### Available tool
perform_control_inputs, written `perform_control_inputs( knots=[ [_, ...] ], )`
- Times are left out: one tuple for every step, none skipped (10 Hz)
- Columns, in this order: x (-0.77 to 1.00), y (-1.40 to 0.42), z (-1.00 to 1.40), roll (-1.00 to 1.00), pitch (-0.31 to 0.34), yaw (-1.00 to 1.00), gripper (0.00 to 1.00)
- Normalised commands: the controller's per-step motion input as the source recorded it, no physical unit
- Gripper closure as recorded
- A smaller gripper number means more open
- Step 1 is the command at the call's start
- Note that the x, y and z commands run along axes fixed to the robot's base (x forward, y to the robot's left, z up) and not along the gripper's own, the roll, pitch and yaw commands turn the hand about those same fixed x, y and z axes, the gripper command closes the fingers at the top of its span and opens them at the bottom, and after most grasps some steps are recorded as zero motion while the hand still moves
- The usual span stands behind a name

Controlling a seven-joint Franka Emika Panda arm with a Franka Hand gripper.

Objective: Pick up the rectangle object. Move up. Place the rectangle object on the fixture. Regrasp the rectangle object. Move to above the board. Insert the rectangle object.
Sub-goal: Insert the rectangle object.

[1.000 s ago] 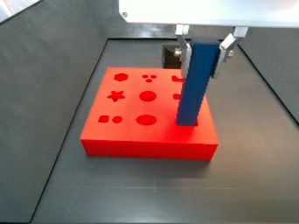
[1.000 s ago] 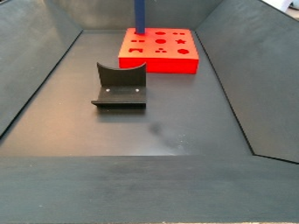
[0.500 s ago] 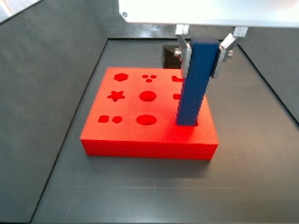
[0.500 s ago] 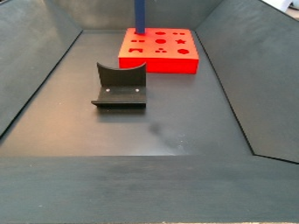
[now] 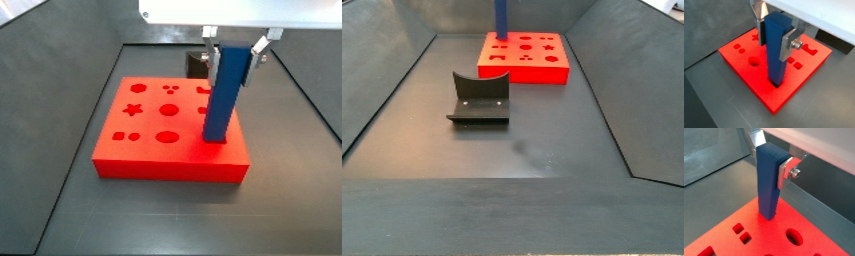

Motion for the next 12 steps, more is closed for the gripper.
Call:
perform_control_inputs(
  knots=[
    [0.02, -0.09, -0.06, 0.02, 0.0, 0.0, 1.0],
    [0.0, -0.04, -0.03, 0.0, 0.0, 0.0, 1.0],
    [0.02, -0.03, -0.02, 0.0, 0.0, 0.0, 1.0],
    [0.03, -0.05, -0.02, 0.02, 0.0, 0.0, 1.0],
    [0.05, -0.07, -0.03, 0.04, 0.0, 0.0, 1.0],
    [0.06, -0.03, -0.04, 0.02, 0.0, 0.0, 1.0],
    [0.07, -0.01, -0.03, 0.01, 0.0, 0.0, 1.0],
    [0.06, 0.0, -0.06, 0.0, 0.0, 0.0, 1.0],
    [0.03, 0.0, -0.1, 0.0, 0.0, 0.0, 1.0],
    [0.01, 0.0, -0.15, 0.0, -0.003, 0.0, 1.0],
    [0.03, 0.0, -0.2, 0.0, -0.001, 0.05, 1.0],
    [0.01, 0.0, -0.25, 0.0, -0.021, 0.04, 1.0]
  ],
)
